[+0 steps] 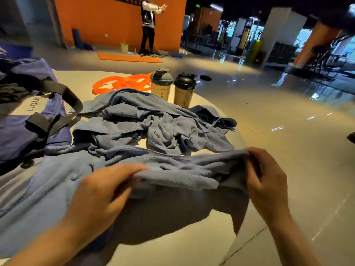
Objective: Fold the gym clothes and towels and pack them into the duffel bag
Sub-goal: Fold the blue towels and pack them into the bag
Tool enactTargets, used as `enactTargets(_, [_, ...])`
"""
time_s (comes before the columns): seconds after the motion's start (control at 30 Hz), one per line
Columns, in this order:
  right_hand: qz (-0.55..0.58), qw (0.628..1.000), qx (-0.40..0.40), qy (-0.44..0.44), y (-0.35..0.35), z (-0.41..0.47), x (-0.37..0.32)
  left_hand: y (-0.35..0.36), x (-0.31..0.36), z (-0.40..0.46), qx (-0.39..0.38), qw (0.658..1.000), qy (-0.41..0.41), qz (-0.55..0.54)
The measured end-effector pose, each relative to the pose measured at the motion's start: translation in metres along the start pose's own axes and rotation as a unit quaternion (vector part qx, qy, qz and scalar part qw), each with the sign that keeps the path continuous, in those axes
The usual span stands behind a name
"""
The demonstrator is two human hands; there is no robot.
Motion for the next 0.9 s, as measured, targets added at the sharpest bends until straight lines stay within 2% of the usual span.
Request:
enactTargets(0.1, [-0.009,0.999,0.0,-0.037,0.002,0.035,-0.015,-0.047,-0.015,0.006,0.084,0.994,-0.075,0.015])
enactTargets(0.17, [-0.04,0.998,-0.025,-0.037,0.017,0.057,-0.012,-0.063,-0.032,0.009,0.111,0.985,-0.121,0.059])
enactTargets(0.2, [-0.064,0.996,-0.05,-0.026,0.027,0.064,-0.007,-0.066,-0.044,0.009,0.101,0.978,-0.15,0.1])
enactTargets(0.27, [-0.127,0.982,-0.137,0.007,0.049,0.07,0.007,-0.061,-0.064,0.003,0.024,0.962,-0.194,0.192])
enactTargets(0.3, [-0.152,0.97,-0.189,0.023,0.059,0.068,0.014,-0.055,-0.067,-0.002,-0.017,0.957,-0.189,0.217])
enactTargets(0.37, [-0.153,0.952,-0.26,0.049,0.07,0.056,0.024,-0.044,-0.058,-0.01,-0.055,0.965,-0.13,0.22])
enactTargets(0.47, [-0.15,0.948,-0.267,0.086,0.065,0.033,0.038,-0.024,-0.024,-0.013,-0.119,0.976,-0.005,0.181])
enactTargets(0.6, [-0.251,0.906,-0.292,0.176,0.048,0.004,0.071,0.021,-0.007,-0.014,-0.235,0.949,0.12,0.172])
enactTargets(0.73, [-0.258,0.913,-0.247,0.196,0.041,-0.003,0.084,0.054,0.001,-0.019,-0.283,0.94,0.143,0.123])
enactTargets(0.83, [-0.297,0.899,-0.246,0.209,0.043,0.01,0.076,0.06,0.015,-0.019,-0.301,0.935,0.172,0.078])
enactTargets(0.9, [-0.262,0.922,-0.231,0.166,0.047,0.021,0.057,0.052,0.023,-0.01,-0.279,0.949,0.143,0.007])
Point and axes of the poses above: each hand's wrist, its own z-axis towards the middle knuckle, its own y-axis out of the palm, x = y × z, the point moved 4 cm from there along z, towards the middle knuckle, and after that the axes turned 1 degree about -y, right-handed, at the moved point
